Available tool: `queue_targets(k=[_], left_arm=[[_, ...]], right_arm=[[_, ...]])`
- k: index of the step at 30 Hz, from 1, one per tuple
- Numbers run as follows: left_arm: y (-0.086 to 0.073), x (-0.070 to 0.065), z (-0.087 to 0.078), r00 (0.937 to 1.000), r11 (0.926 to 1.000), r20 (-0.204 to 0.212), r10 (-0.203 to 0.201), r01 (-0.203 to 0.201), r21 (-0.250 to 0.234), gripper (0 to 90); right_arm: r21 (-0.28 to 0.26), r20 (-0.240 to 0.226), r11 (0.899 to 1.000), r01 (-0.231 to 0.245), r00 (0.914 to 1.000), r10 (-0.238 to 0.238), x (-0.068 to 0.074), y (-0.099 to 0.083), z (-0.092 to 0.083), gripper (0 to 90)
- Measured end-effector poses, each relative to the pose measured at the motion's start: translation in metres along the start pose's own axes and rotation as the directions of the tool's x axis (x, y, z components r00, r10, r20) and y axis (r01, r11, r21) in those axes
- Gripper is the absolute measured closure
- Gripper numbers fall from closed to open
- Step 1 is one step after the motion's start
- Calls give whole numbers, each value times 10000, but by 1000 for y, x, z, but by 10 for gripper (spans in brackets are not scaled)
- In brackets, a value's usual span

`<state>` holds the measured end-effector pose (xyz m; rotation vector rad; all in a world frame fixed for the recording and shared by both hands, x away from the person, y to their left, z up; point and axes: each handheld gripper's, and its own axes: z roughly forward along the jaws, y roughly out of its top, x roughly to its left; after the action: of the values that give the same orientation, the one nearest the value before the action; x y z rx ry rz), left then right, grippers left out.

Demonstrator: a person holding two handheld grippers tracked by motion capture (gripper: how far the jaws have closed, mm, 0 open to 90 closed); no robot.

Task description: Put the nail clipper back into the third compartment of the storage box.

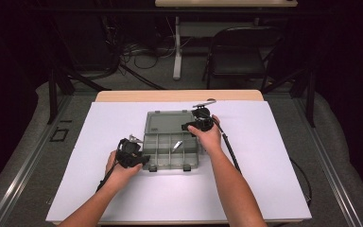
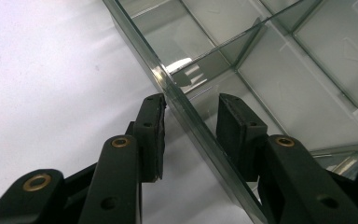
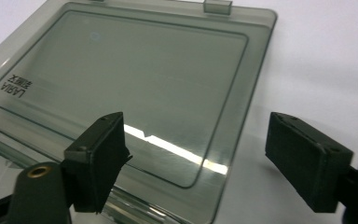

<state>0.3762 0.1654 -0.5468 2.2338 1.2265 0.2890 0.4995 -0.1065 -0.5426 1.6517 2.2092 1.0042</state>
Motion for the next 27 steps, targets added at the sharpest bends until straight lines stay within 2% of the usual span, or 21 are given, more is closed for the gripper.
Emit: queue_targets(k=[6, 14, 23, 27], left_arm=[[-1, 0, 0, 10000, 10000, -10, -48, 48, -70, 622], [-1, 0, 0, 10000, 10000, 5, -43, 43, -77, 626], [0, 0, 0, 10000, 10000, -30, -62, 62, 4, 634], [0, 0, 0, 10000, 10000, -31, -71, 71, 17, 635]], right_arm=[[54, -212, 10000, -39, 9998, 40, 4, -2, 6, 206], [81, -411, 9992, -389, 9984, 392, 1, -3, 9, 202], [139, -383, 9988, -473, 9981, 478, 1, -2, 9, 207], [187, -557, 9977, -653, 9962, 663, 1, -2, 8, 221]])
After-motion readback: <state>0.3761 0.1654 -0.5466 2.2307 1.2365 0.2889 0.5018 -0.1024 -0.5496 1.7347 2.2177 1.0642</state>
